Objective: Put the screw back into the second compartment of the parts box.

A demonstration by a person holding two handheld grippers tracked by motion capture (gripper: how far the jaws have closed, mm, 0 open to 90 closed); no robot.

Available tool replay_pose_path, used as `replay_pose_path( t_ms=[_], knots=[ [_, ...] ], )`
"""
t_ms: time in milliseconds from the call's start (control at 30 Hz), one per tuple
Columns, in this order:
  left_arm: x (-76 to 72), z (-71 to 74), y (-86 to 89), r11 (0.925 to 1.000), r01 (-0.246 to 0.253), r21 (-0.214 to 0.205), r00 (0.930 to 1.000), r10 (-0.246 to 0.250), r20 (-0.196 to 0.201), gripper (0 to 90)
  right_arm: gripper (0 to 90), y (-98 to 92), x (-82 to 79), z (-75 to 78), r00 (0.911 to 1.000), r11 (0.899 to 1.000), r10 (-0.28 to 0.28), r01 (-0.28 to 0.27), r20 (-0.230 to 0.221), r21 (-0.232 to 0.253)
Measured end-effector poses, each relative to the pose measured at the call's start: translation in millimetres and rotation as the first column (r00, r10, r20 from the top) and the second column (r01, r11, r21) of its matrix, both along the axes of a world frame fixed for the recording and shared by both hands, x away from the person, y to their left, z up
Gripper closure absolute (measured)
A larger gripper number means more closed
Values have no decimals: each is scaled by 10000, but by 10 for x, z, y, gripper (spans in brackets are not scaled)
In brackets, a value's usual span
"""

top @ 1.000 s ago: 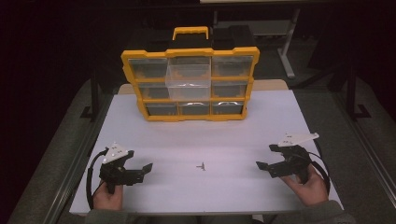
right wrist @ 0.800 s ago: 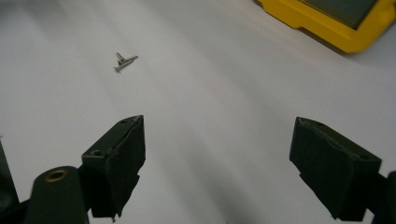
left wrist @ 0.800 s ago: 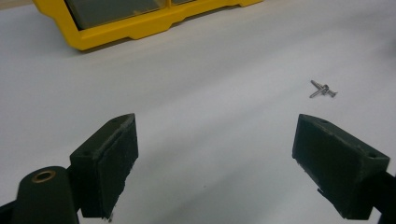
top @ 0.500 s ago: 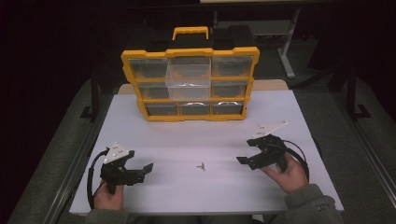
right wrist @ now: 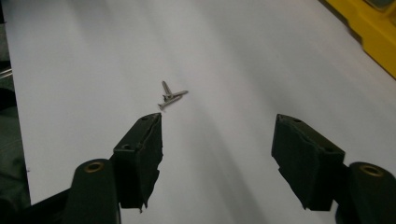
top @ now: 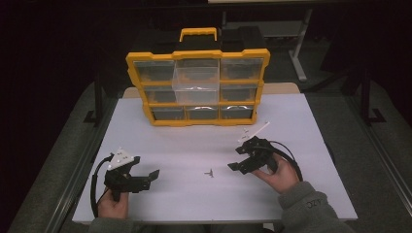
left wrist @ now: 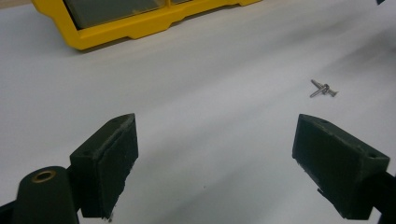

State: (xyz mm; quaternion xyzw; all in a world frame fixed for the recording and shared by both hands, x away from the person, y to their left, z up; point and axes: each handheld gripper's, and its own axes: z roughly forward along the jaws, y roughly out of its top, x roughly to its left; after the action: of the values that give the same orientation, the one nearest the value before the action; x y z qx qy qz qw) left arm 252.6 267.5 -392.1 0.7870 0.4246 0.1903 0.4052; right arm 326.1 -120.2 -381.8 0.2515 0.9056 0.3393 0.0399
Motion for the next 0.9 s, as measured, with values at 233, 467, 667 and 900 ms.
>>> replay_pose_path(
  t_ms=[233, 467, 667, 900],
  knots=[
    [0, 6, 3, 10000, 27, 17, 10000, -27, 65, 139, 404, 262, 59, -47, 9973, 9967, 728, -727, 15, -365],
    [-2, 2, -15, 9998, -42, -181, 10000, 44, 79, 139, 455, 500, 124, -126, 9921, 9900, 1255, -1254, -28, -641],
    [6, 4, 1, 10000, 1, -60, 10000, -1, 25, 139, 501, 688, 160, -173, 9873, 9834, 1581, -1591, -187, -874],
    [3, 9, 7, 10000, -7, -86, 10000, 6, -32, 139, 586, 865, 197, -278, 9797, 9729, 1946, -1990, -479, -1180]
  ],
)
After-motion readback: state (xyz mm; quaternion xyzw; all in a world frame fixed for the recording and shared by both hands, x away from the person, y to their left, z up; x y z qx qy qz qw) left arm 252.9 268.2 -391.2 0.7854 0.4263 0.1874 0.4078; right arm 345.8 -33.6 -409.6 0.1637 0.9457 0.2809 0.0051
